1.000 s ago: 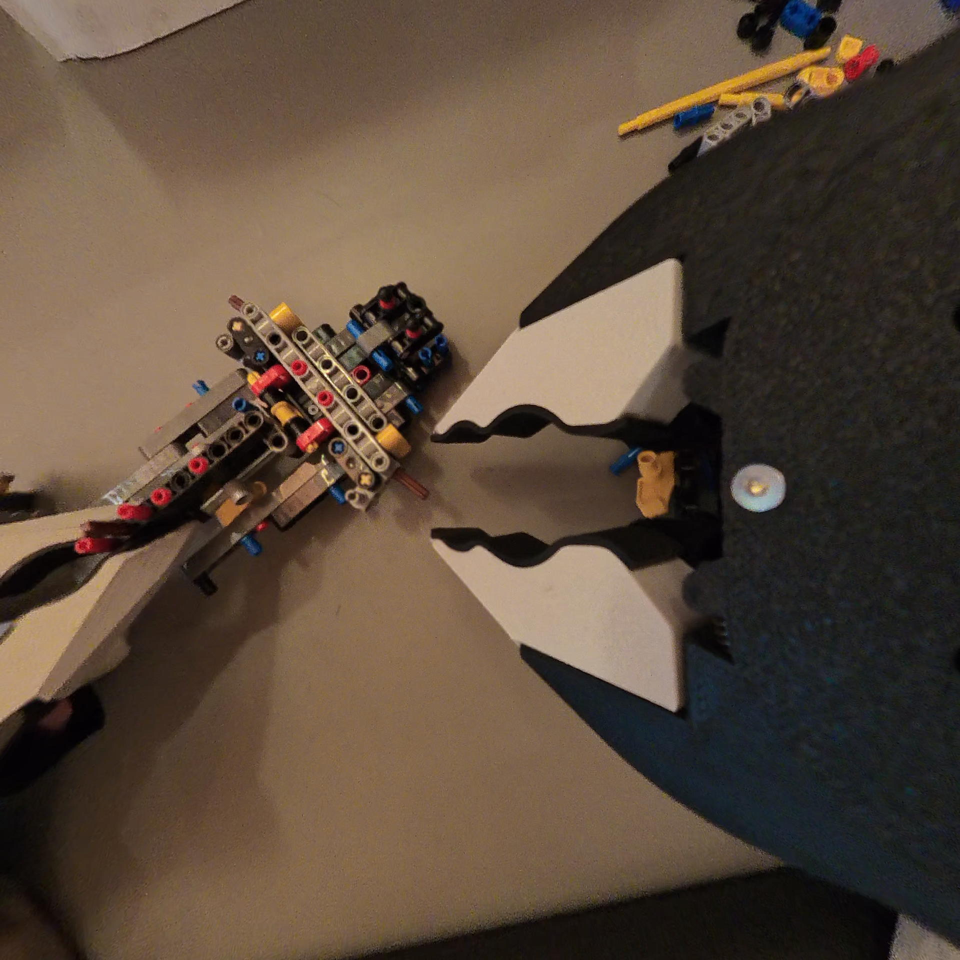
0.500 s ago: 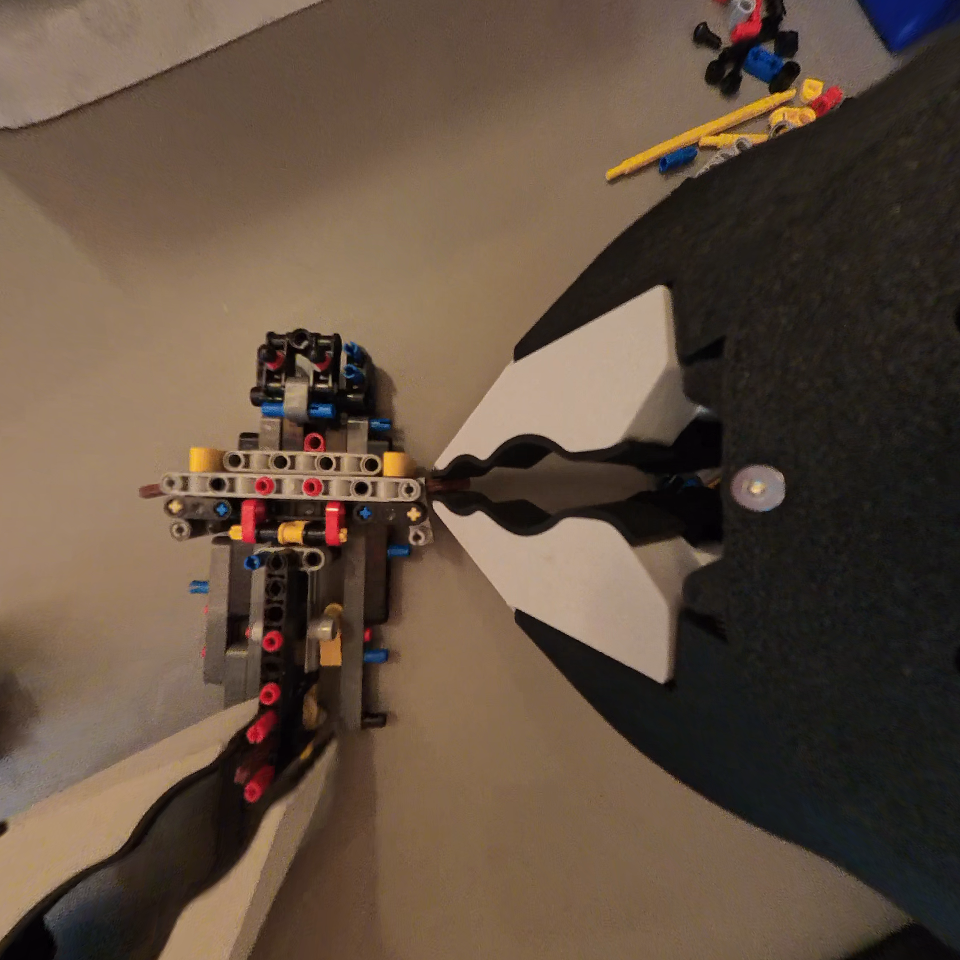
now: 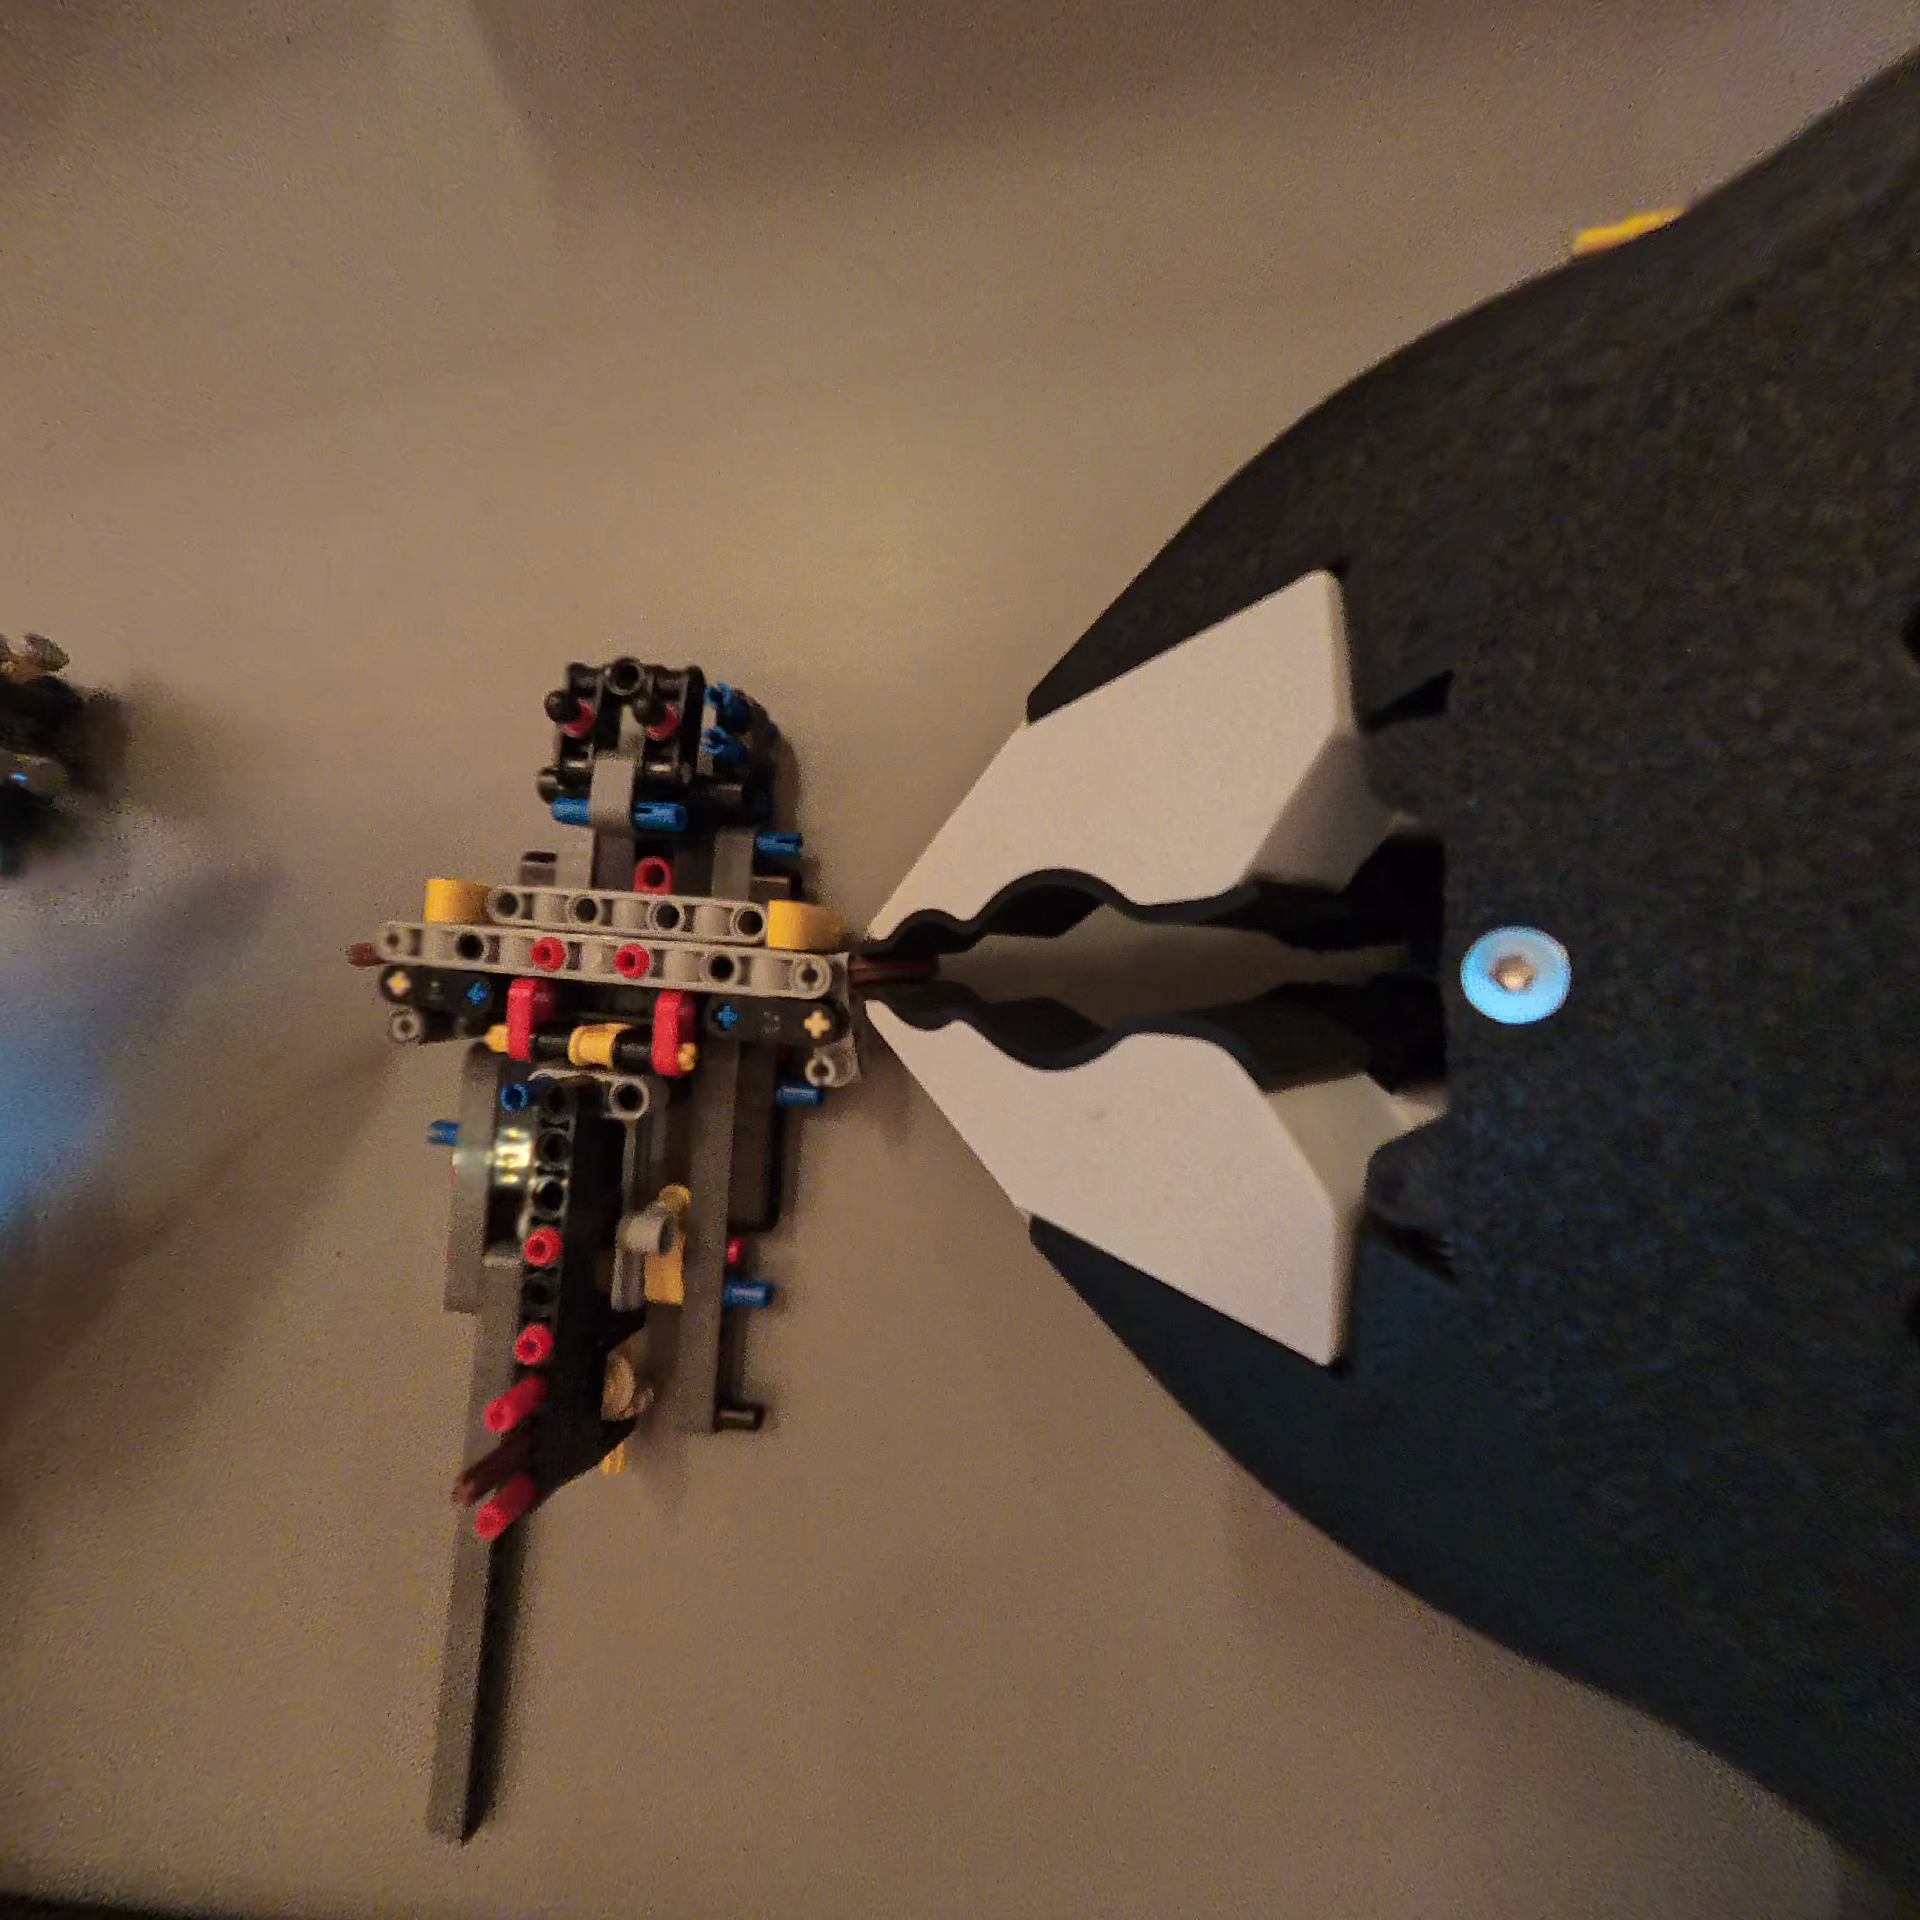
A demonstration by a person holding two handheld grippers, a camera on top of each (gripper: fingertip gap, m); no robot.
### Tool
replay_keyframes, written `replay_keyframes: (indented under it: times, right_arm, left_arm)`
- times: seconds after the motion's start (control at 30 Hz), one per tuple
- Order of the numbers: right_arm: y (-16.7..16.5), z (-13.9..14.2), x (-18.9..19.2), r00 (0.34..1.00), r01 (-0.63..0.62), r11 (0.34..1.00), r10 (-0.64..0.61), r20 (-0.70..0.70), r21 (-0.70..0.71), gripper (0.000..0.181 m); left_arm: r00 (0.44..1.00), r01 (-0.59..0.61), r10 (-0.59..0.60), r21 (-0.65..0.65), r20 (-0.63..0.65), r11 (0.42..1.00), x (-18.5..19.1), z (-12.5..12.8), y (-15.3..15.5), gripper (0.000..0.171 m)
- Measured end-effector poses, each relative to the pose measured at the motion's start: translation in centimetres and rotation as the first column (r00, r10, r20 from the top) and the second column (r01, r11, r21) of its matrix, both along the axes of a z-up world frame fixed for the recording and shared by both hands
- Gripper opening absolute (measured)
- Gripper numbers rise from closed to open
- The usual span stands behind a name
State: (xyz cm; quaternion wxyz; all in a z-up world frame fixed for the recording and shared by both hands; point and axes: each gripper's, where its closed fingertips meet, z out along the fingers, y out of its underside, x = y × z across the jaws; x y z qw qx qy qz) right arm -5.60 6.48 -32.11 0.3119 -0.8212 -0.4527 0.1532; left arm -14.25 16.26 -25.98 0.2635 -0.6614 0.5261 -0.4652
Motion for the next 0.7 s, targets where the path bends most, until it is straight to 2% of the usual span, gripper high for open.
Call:
replay_keyframes:
  times: [0.07,0.13,0.2,0.23,0.37,0.47,0.57,0.7]
  right_arm:
    - [0.9,0.0,0.2,0.999,0.023,0.998,-0.024,0.025,0.060,0.003]
    - [1.8,0.5,0.3,0.997,0.068,0.991,-0.072,0.026,0.116,0.007]
    - [2.4,0.8,1.0,0.989,0.137,0.982,-0.143,0.040,0.126,0.027]
    - [2.2,1.0,1.2,0.987,0.151,0.983,-0.156,0.037,0.101,0.029]
    - [1.9,1.5,1.2,0.982,0.185,0.981,-0.186,0.020,0.054,0.030]
    - [2.0,1.7,0.4,0.984,0.176,0.981,-0.177,0.015,0.077,0.028]
    - [1.9,1.2,0.7,0.981,0.180,0.981,-0.184,0.056,0.066,0.022]
    - [2.6,2.0,1.6,0.970,0.236,0.967,-0.240,0.037,0.095,0.027]
  left_arm:
    - [0.999,0.033,-0.033,0.010,0.014,0.999,0.3,0.4,-0.9,0.039]
    - [0.998,0.062,-0.063,0.076,-0.001,0.995,0.6,0.0,-1.7,0.039]
    - [0.995,0.095,-0.092,0.153,-0.029,0.984,0.9,-0.9,-2.4,0.039]
    - [0.993,0.113,-0.109,0.181,-0.036,0.977,1.2,-1.2,-2.8,0.039]
    - [0.981,0.194,-0.183,0.260,-0.068,0.946,2.6,-2.4,-4.6,0.039]
    - [0.976,0.207,-0.170,0.338,-0.137,0.918,3.3,-3.8,-4.5,0.040]
    - [0.975,0.212,-0.182,0.283,-0.127,0.935,3.8,-4.3,-5.0,0.039]
    - [0.972,0.205,-0.171,0.224,-0.159,0.953,3.6,-4.8,-4.9,0.038]
